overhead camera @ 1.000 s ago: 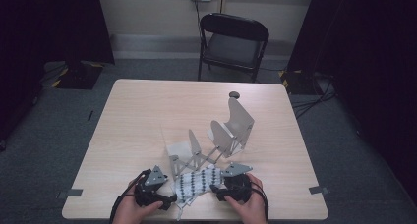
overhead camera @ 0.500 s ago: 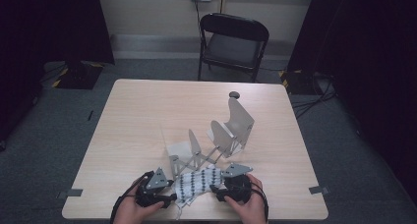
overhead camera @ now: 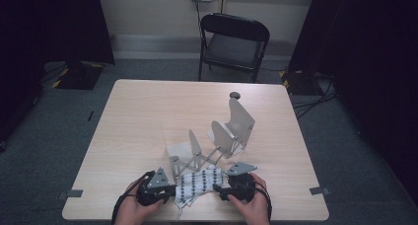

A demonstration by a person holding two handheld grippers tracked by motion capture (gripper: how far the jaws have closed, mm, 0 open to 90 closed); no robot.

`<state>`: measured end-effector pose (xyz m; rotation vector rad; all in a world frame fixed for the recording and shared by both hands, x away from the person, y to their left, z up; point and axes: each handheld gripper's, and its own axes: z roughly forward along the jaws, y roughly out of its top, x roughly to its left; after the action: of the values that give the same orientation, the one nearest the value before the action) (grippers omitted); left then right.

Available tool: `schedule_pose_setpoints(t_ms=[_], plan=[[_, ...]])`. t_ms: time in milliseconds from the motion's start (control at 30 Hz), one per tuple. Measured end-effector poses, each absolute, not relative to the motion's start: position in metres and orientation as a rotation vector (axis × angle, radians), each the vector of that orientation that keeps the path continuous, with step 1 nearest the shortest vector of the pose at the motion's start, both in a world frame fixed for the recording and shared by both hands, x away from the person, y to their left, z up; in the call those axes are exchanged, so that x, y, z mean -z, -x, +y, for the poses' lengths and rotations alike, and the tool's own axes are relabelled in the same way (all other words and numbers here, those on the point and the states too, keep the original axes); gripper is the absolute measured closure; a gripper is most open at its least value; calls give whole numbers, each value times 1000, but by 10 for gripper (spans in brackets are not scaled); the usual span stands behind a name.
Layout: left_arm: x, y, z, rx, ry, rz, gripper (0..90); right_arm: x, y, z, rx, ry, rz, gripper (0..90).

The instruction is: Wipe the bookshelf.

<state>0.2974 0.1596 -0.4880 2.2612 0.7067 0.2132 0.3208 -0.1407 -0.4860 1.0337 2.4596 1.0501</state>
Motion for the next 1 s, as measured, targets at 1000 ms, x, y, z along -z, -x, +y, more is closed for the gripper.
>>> schedule_pose_setpoints(t_ms=[1000], plan=[[483,-292,197,-171,-2270,840,867,493,-330,-176,-993,-1150,2378,253]])
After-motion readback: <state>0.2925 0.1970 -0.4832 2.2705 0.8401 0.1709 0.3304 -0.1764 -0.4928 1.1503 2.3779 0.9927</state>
